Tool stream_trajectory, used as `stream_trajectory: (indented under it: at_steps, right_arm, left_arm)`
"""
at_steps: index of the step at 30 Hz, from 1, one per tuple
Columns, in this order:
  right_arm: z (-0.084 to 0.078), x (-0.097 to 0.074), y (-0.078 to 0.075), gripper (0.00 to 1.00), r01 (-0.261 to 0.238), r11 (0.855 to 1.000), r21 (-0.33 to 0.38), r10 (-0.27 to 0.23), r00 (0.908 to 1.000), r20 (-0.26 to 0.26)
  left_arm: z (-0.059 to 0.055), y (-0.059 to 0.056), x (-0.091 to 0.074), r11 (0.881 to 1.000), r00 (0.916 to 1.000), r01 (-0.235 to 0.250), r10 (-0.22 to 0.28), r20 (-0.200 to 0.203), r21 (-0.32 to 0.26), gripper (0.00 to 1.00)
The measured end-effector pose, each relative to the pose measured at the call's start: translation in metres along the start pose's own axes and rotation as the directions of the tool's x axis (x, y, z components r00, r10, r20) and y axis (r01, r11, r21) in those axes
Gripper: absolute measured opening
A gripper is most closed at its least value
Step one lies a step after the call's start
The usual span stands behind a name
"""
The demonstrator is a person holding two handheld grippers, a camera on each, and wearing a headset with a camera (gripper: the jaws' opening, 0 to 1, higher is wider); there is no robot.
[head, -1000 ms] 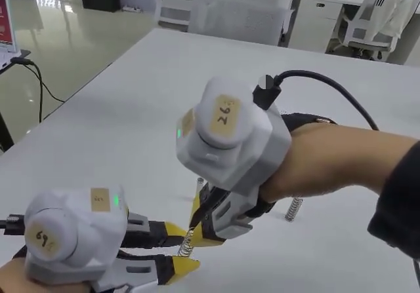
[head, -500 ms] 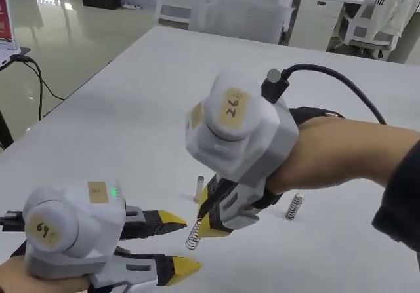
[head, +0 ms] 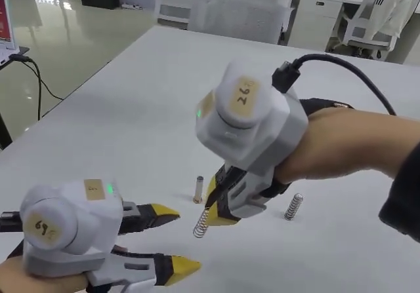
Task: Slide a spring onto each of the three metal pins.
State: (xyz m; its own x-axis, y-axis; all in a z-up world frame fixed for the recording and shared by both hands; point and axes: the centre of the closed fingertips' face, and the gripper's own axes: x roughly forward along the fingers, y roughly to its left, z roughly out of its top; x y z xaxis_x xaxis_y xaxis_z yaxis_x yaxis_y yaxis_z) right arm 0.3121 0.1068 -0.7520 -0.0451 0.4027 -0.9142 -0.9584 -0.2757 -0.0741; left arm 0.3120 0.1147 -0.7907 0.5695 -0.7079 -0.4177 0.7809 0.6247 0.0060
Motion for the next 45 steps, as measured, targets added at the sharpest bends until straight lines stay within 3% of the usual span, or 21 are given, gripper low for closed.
stream_trajectory:
  at_steps: [26, 35, 45]
  right_arm:
    - [-0.003, -0.012, -0.04, 0.08, 0.051, 0.998, 0.023, -0.051, 0.9985, -0.021]
    - [-0.005, -0.011, -0.05, 0.08, 0.064, 0.998, 0.028, -0.063, 0.9976, -0.03]
    - [-0.001, -0.009, -0.074, 0.08, 0.092, 0.996, 0.022, -0.091, 0.9951, -0.04]
  left_arm:
    - [0.004, 0.009, -0.004, 0.999, 0.9987, -0.045, 0.046, 0.021, -0.018, 0.47]
    - [0.005, 0.017, -0.006, 0.996, 0.9957, -0.083, 0.085, 0.037, -0.036, 0.52]
    - [0.009, 0.02, -0.007, 0.994, 0.9934, -0.093, 0.096, 0.063, -0.054, 0.57]
